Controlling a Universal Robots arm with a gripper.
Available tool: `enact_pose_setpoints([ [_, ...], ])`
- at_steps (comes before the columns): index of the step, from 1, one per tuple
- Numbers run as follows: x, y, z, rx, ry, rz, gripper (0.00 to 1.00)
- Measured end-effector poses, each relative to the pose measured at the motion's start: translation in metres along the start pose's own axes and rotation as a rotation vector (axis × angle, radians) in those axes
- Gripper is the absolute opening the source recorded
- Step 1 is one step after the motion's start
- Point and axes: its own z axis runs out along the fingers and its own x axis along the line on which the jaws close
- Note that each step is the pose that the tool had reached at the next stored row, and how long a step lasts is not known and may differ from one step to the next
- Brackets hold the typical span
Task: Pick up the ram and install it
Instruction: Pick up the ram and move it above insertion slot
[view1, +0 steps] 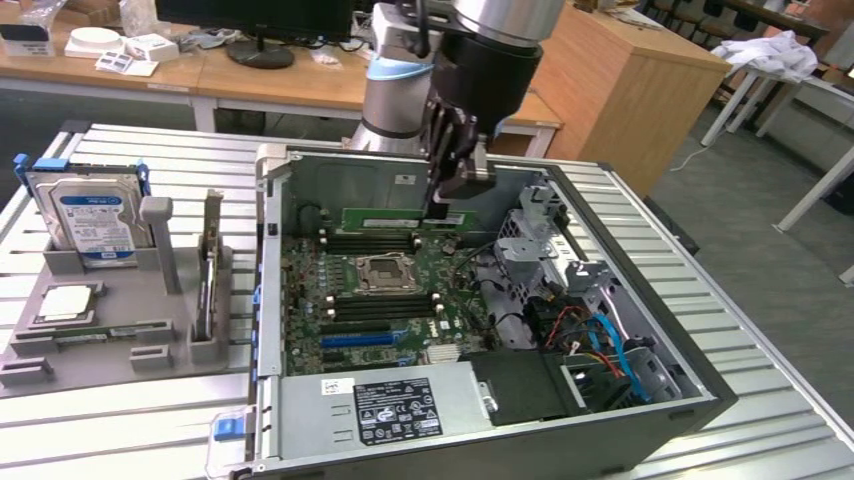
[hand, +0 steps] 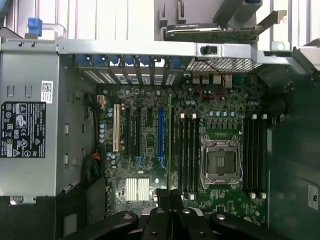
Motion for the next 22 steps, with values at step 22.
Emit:
enact_pose_setpoints([
  [22,-0.022,-0.0091,0.0012,0.0001,0.0000,0.000,0.12],
])
